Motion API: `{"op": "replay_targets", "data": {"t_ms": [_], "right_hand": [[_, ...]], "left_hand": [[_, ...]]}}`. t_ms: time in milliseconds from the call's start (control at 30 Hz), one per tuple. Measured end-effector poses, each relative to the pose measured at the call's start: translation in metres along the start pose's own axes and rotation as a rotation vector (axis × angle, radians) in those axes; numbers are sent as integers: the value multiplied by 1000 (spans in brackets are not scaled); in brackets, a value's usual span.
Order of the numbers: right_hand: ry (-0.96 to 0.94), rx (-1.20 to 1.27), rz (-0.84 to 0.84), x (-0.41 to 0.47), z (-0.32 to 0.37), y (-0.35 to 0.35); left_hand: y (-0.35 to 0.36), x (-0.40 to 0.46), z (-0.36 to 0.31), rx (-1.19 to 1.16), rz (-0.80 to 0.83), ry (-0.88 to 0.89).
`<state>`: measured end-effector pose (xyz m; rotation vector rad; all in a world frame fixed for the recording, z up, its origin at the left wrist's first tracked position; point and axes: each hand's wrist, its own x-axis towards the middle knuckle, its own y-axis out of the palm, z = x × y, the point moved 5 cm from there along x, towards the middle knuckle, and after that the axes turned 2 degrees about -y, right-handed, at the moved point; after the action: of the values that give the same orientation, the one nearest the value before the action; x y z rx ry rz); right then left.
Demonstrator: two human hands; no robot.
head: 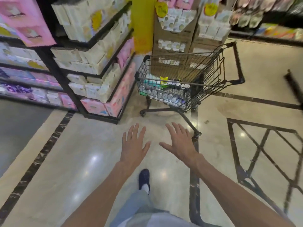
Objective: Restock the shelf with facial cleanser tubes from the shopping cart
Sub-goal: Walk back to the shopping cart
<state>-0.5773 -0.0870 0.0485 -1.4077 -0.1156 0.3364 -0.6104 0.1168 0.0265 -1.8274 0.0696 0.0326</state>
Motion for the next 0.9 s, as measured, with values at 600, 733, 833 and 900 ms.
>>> {"op": "replay_targets", "data": {"t_ms": [600,733,833,900], "right_hand": [[238,45,-43,245,-140,-45],[232,46,-58,302,-179,-47],[218,83,-45,341,-207,-53],[211,104,-42,365,-226,-59]], "left_hand": [[2,327,-52,29,109,162],[13,390,-68,48,109,172],[18,431,-81,74,133,143],[19,458,-92,80,139,121]]}}
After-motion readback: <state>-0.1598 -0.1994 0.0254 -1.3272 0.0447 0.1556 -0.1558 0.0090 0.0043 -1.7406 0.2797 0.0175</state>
